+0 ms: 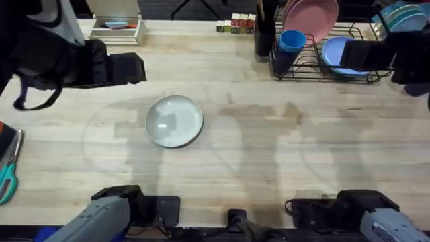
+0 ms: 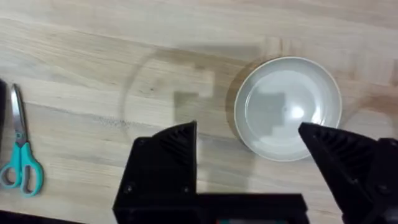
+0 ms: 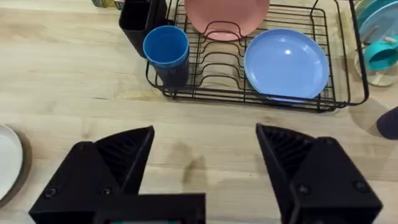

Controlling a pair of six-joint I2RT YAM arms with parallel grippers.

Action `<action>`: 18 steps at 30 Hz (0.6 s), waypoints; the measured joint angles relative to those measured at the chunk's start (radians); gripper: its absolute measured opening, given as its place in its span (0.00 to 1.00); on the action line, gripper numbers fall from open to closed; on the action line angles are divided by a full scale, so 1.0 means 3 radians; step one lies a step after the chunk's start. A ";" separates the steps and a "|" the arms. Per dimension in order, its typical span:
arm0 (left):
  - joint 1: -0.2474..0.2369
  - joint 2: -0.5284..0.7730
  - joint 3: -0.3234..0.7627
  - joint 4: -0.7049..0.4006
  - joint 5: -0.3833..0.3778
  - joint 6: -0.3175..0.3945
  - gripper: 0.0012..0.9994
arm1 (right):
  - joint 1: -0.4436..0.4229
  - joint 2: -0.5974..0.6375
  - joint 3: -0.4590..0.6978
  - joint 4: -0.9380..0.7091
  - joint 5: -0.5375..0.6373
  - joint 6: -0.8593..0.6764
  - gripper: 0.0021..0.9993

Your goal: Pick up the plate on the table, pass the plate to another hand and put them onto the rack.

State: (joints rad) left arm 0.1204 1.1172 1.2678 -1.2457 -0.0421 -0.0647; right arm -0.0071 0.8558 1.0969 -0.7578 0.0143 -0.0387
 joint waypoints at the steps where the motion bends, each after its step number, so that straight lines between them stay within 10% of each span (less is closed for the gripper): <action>1: 0.0000 0.0126 0.0000 0.0000 -0.0014 0.0000 0.99 | 0.0000 0.0000 0.0000 0.0000 0.0000 0.0000 1.00; 18: 0.0000 0.0401 -0.0867 0.0735 -0.0023 0.0003 0.99 | 0.0000 0.0000 0.0000 0.0000 0.0000 0.0000 1.00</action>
State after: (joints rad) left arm 0.1204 1.2374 1.0077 -1.0252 -0.0490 -0.0639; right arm -0.0071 0.8558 1.0969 -0.7578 0.0143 -0.0387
